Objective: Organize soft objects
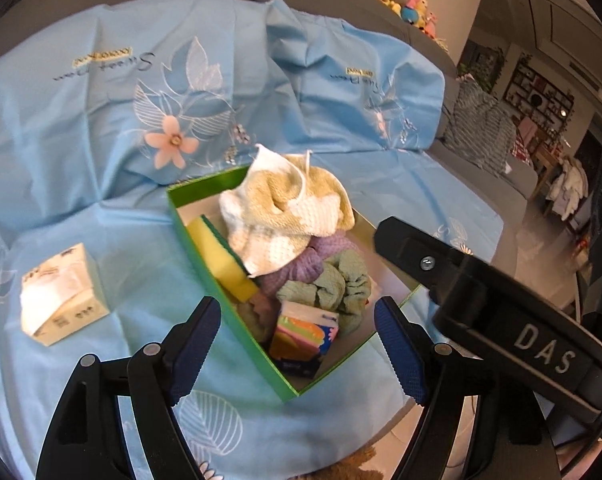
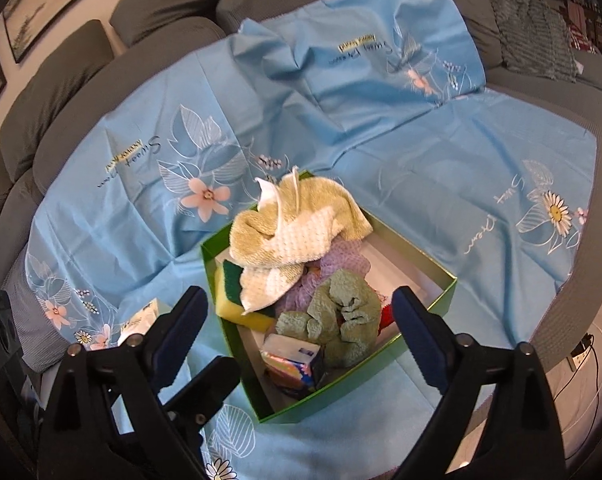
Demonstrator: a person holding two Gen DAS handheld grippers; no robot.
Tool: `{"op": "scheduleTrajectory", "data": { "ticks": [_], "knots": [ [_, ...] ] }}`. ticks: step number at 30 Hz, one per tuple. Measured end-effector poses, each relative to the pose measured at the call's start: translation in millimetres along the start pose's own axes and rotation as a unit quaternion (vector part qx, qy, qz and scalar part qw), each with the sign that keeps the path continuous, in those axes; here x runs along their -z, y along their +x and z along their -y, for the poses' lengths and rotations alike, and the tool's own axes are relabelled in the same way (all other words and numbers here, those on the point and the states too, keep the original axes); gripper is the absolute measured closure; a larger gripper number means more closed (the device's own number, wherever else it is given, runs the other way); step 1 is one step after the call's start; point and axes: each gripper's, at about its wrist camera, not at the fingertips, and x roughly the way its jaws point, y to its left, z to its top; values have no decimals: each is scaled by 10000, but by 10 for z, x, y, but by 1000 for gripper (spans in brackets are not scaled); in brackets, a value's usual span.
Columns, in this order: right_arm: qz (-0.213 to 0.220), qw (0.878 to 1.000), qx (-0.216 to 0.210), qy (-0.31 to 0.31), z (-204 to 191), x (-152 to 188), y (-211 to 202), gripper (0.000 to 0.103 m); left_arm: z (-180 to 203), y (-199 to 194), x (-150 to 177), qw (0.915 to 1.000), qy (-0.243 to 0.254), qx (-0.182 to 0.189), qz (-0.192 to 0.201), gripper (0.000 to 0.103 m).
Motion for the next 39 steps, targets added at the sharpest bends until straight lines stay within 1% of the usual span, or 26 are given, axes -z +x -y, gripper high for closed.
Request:
{"op": "scheduleTrajectory", "data": {
  "ticks": [5, 14, 23, 30, 39],
  "knots": [
    [214, 9997, -48, -111, -67, 19, -183, 5, -20, -115, 37, 9999, -43, -107, 84, 23],
    [314, 9991, -20, -270, -177, 100, -337, 4, -36, -200, 98, 9998, -86, -90, 127, 23],
    [314, 9992, 82, -251, -175, 123, -359, 3, -37, -203, 171, 9999, -122, -73, 49, 23],
    [308, 9991, 110, -270, -168, 123, -353, 3, -46, -182, 163, 9999, -140, 7, 11, 23],
    [280, 9991, 163, -268, -161, 131, -328, 3, -54, -158, 168, 9999, -139, 13, -42, 23]
  ]
}}
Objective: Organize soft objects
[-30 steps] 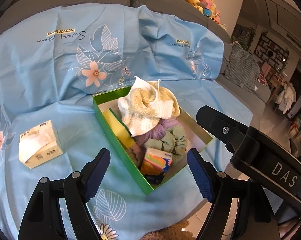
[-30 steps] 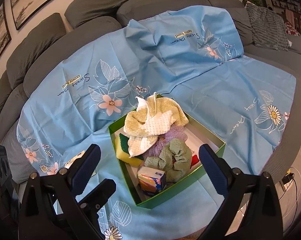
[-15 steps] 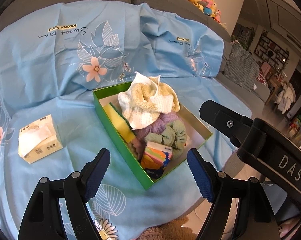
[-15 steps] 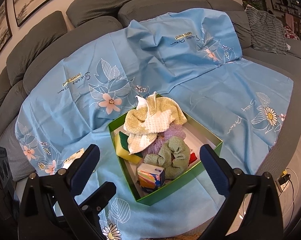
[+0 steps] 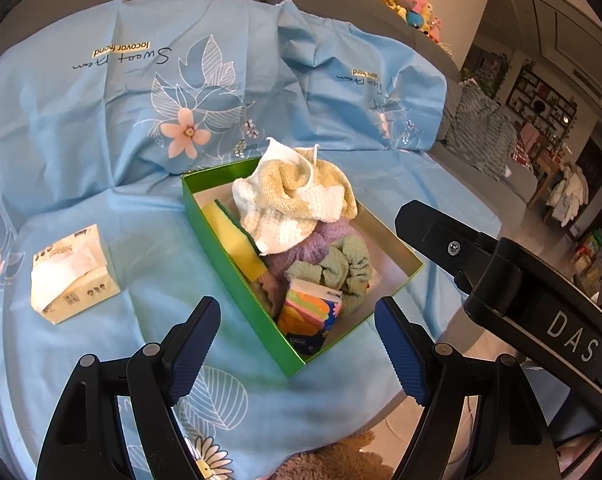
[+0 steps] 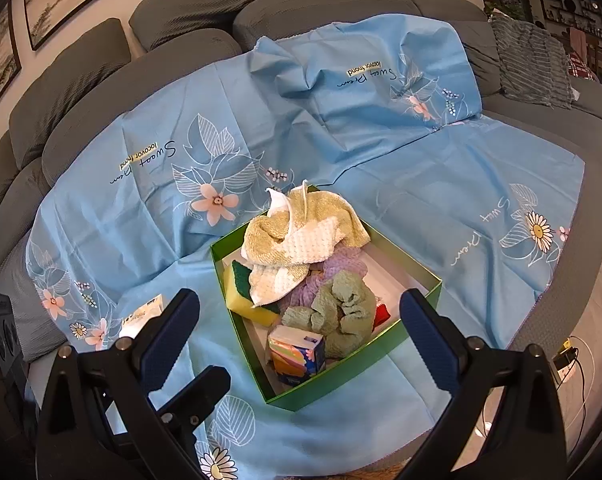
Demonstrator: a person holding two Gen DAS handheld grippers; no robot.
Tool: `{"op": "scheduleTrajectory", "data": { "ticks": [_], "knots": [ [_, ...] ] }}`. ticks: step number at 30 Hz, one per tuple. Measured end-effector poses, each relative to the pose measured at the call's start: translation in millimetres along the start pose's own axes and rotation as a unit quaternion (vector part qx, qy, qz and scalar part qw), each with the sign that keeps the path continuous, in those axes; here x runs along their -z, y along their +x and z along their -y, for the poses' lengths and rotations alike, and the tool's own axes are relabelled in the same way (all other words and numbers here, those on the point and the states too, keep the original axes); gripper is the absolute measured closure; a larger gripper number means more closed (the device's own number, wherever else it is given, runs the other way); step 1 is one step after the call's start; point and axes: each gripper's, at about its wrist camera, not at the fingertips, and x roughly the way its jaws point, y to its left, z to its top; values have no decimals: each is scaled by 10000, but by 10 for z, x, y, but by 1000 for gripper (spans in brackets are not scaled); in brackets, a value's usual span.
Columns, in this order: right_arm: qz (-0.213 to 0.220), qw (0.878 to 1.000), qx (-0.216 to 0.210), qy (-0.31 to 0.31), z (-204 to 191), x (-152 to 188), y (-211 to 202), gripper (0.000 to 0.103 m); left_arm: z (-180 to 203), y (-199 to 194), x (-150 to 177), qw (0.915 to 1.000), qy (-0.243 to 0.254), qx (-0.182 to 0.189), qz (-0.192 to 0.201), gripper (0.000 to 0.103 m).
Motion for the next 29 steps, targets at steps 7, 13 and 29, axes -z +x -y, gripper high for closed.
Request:
{"op": "scheduleTrajectory", "data": {
  "ticks": [7, 13, 29],
  "knots": [
    [-17, 10000, 19, -11, 7, 8, 26, 3, -6, 31, 22, 10000, -9, 18, -41, 23],
    [-37, 10000, 57, -30, -1, 34, 39, 3, -29, 38, 39, 10000, -19, 19, -53, 23],
    [-46, 9999, 137, -54, 2, 34, 54, 2, -36, 52, 78, 9999, -38, 33, -87, 23]
  ]
}}
